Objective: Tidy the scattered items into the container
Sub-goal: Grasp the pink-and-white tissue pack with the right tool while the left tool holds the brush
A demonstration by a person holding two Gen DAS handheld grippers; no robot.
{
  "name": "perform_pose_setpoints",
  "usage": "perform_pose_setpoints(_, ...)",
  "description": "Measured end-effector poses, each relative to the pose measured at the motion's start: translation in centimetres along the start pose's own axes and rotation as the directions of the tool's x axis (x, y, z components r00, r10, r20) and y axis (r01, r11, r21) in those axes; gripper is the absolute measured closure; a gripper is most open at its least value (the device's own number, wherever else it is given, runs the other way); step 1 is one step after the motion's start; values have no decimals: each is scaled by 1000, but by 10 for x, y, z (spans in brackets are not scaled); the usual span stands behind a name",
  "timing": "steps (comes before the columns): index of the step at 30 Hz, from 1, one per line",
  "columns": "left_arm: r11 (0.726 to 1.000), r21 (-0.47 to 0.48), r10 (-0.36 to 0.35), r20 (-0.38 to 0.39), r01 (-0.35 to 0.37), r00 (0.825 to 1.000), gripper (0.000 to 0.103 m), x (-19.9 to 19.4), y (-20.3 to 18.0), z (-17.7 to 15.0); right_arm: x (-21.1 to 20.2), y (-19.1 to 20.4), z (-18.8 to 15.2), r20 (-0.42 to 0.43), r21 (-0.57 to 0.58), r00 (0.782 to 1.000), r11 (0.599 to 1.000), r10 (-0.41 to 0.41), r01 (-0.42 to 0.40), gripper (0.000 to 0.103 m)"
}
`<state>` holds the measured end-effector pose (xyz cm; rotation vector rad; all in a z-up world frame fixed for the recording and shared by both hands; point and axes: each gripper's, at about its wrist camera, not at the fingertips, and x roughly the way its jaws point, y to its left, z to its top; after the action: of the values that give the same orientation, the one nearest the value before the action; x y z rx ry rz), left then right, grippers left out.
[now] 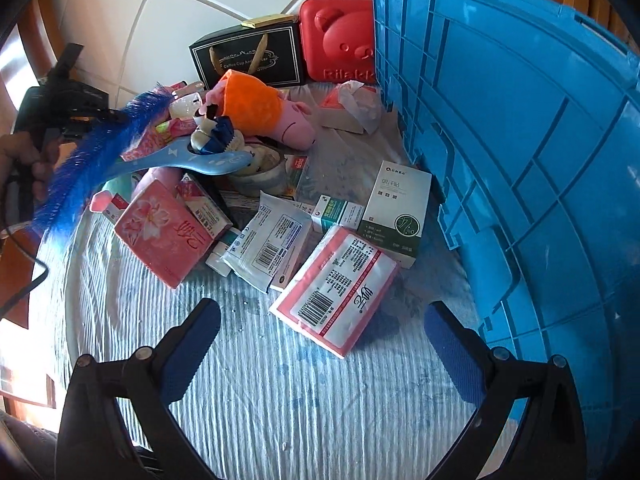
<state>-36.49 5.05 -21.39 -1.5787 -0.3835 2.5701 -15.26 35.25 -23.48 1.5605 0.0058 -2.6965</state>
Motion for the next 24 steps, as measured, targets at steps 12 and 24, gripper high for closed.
perform_pose_setpoints(12, 995, 5, -95, -38, 96, 995, 30, -24, 18, -17, 48, 17, 1, -48, 84, 999, 996, -19, 23, 0)
perform_pose_setpoints(24, 972, 224, 81, -52, -68, 995, 24, 66, -48, -8, 34, 2, -25, -72, 117, 996, 992, -48, 56, 0)
